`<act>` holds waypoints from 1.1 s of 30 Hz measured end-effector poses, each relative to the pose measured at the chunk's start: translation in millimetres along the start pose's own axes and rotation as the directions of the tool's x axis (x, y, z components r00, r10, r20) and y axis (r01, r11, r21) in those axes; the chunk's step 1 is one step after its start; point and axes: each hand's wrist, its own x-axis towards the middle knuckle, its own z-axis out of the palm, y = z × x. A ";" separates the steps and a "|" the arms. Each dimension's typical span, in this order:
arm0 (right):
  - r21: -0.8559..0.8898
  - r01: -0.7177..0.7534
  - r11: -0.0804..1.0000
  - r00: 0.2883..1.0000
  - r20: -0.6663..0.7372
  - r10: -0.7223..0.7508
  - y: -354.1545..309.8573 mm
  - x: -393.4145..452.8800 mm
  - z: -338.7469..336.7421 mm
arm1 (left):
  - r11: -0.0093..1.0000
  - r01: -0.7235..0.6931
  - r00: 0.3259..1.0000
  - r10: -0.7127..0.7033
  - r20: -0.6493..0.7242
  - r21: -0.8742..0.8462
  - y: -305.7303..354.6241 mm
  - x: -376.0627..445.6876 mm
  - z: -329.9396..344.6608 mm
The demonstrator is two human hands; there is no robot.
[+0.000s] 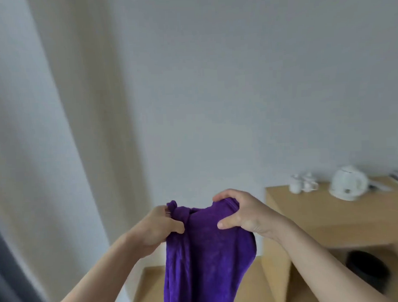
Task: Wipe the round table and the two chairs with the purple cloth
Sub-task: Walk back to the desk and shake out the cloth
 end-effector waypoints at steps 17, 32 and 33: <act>-0.285 -0.275 0.918 0.910 -0.384 0.154 132.3 -215.5 -270.8 | 0.993 -0.044 0.967 0.016 0.253 0.108 79.5 -1.4 339.9; -0.007 -0.288 0.958 0.770 -0.596 0.227 208.8 -281.9 -383.5 | 0.987 -0.093 0.968 0.059 0.243 0.131 109.9 41.1 484.0; 0.018 -0.286 0.958 0.758 -0.608 0.238 211.7 -279.9 -390.6 | 0.987 -0.096 0.968 0.063 0.244 0.127 109.8 52.1 490.2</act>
